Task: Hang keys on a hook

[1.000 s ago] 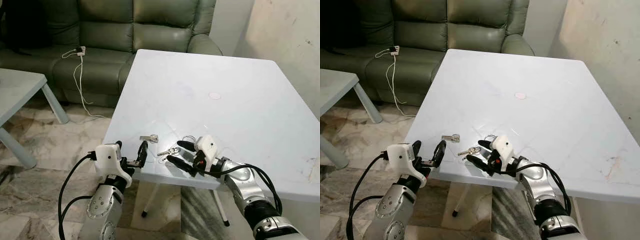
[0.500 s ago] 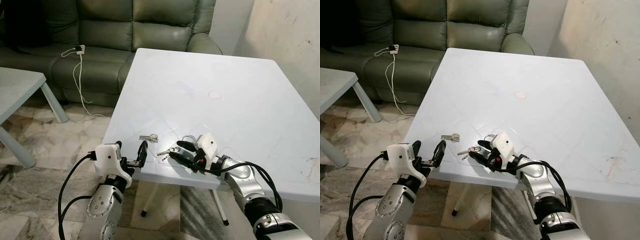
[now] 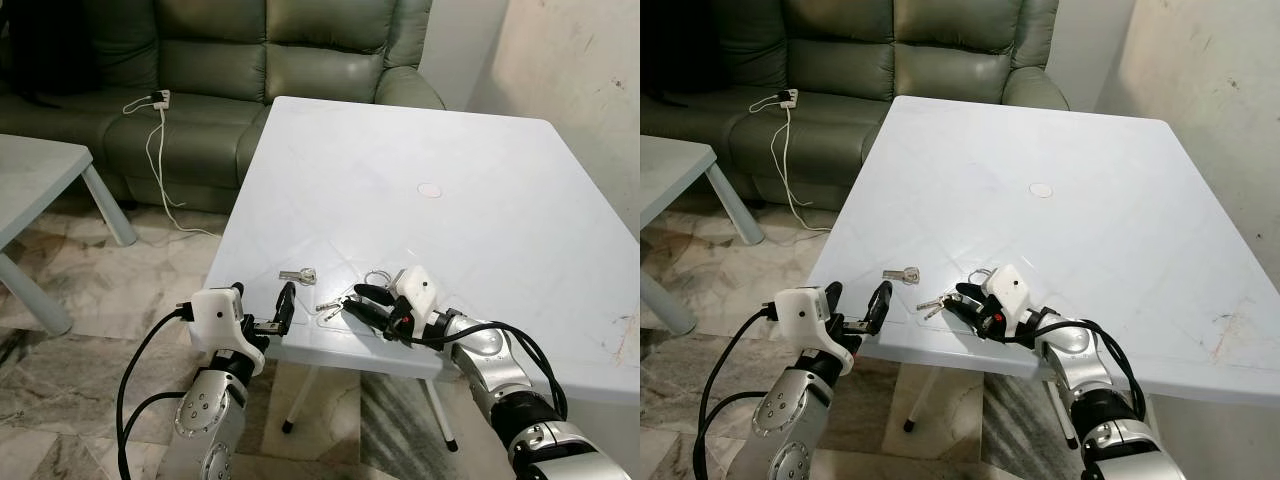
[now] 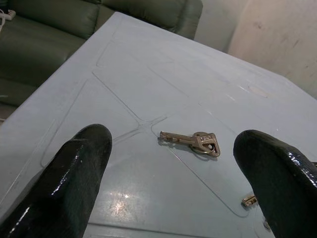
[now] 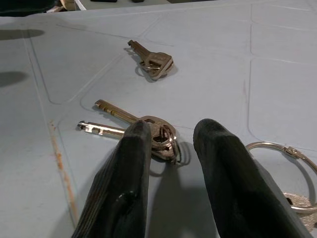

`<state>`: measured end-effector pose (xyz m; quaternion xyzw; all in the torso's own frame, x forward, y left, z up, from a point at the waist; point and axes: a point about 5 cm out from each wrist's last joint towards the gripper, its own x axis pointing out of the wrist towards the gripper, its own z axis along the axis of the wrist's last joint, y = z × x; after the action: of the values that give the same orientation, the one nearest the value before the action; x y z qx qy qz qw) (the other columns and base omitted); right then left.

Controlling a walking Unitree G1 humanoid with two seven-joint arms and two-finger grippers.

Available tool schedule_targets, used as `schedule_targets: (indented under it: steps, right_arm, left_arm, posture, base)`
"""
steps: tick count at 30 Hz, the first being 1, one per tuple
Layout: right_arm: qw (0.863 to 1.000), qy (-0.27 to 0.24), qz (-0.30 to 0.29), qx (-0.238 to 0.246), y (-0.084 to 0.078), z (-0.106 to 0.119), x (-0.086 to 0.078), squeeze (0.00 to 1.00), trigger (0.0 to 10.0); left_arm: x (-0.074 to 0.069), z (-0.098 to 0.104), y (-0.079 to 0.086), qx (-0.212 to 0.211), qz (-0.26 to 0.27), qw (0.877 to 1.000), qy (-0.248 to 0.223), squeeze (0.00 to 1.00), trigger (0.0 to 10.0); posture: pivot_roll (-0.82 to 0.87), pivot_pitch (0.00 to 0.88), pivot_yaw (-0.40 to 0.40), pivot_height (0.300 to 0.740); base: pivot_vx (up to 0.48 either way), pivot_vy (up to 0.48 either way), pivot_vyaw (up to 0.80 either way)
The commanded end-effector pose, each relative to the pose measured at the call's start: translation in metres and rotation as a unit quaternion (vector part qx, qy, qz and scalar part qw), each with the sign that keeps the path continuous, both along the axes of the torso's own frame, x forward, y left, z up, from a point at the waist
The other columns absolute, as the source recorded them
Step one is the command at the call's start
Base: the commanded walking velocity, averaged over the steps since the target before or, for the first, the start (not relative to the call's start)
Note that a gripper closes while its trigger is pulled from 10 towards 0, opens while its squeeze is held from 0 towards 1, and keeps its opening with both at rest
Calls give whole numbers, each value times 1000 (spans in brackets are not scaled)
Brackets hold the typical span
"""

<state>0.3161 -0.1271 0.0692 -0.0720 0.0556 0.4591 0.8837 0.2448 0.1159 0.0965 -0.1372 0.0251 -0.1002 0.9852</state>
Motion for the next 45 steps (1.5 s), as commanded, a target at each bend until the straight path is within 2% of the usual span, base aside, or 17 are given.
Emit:
schedule_targets:
  steps: [1,2,3,9,10,11,13,19,20,22,23,24,35,38,39,41,45]
  right_arm:
    - [1000,-5,-6,-5,-5,3,3,0,4275]
    - [1000,-5,-7,-5,-6,3,3,0,4275]
    - [1000,-5,-6,-2,-6,3,3,0,392]
    - [1000,-6,-15,-3,-10,5,6,0,0]
    - [1000,-4,-13,-3,-10,5,6,0,2392]
    - [1000,-2,-11,-3,-11,5,5,0,2392]
    - [1000,-3,-14,-5,-12,4,5,0,10000]
    - [1000,6,-12,-1,-14,4,5,0,10000]
    - [1000,2,-17,-4,-15,4,5,1000,10000]
    - [1000,-4,-19,-7,-17,4,6,1000,10000]
    - [1000,0,-17,-4,-17,4,5,722,10000]
    - [1000,6,-14,0,-18,4,5,0,10000]
    - [1000,1,-16,-5,-25,6,6,0,9765]
    - [1000,3,-13,-3,-25,6,6,0,3765]
    - [1000,3,-13,-3,-25,6,6,0,3765]
    - [1000,4,-11,0,-25,6,5,0,0]
    - [1000,3,-9,-2,-25,6,5,0,0]
  left_arm:
    - [-1,4,-10,-15,-9,1000,-3,0,10000]
    - [-1,4,-11,-15,-9,1000,-3,0,10000]
    - [-1,4,-11,-15,-8,1000,-2,0,10000]
    - [-2,3,-11,-16,-6,1000,0,0,10000]
    - [-2,3,-11,-16,-6,1000,0,0,10000]
    - [-2,3,-11,-16,-6,1000,1,0,10000]
    - [-3,3,-11,-16,-6,1000,1,0,10000]
    - [-3,2,-11,-16,-7,1000,2,0,10000]
    - [-3,3,-11,-16,-7,1000,2,0,10000]
    - [-2,3,-11,-15,-7,1000,2,0,10000]
    - [-2,3,-11,-15,-7,1000,2,0,10000]
    - [-2,3,-11,-15,-8,1000,2,0,10000]
    - [-2,3,-12,-15,-10,1000,2,0,10000]
    - [-2,3,-12,-16,-10,1000,2,0,10000]
    - [-2,3,-12,-16,-10,1000,2,0,10000]
    - [-2,3,-12,-16,-10,1000,2,0,10000]
    - [-3,3,-13,-15,-10,1000,2,0,10000]
  posture:
    - [66,27,-96,740]
    - [66,28,-96,740]
    - [66,28,-96,740]
    - [65,38,-97,740]
    - [65,38,-97,740]
    - [65,38,-97,740]
    - [64,40,-96,740]
    - [63,41,-93,740]
    - [63,42,-94,740]
    - [60,42,-92,740]
    - [60,42,-92,740]
    - [61,42,-92,740]
    - [58,42,-90,740]
    - [58,44,-91,740]
    - [58,44,-91,740]
    - [57,45,-90,740]
    - [58,45,-91,740]
  base:
    - [0,0,0]
    - [0,0,0]
    - [0,0,0]
    - [0,0,0]
    - [0,0,0]
    - [0,0,0]
    - [0,0,0]
    - [0,0,0]
    - [0,0,0]
    - [0,0,0]
    - [0,0,0]
    - [0,0,0]
    - [0,0,0]
    - [0,0,0]
    - [0,0,0]
    - [0,0,0]
    - [0,0,0]
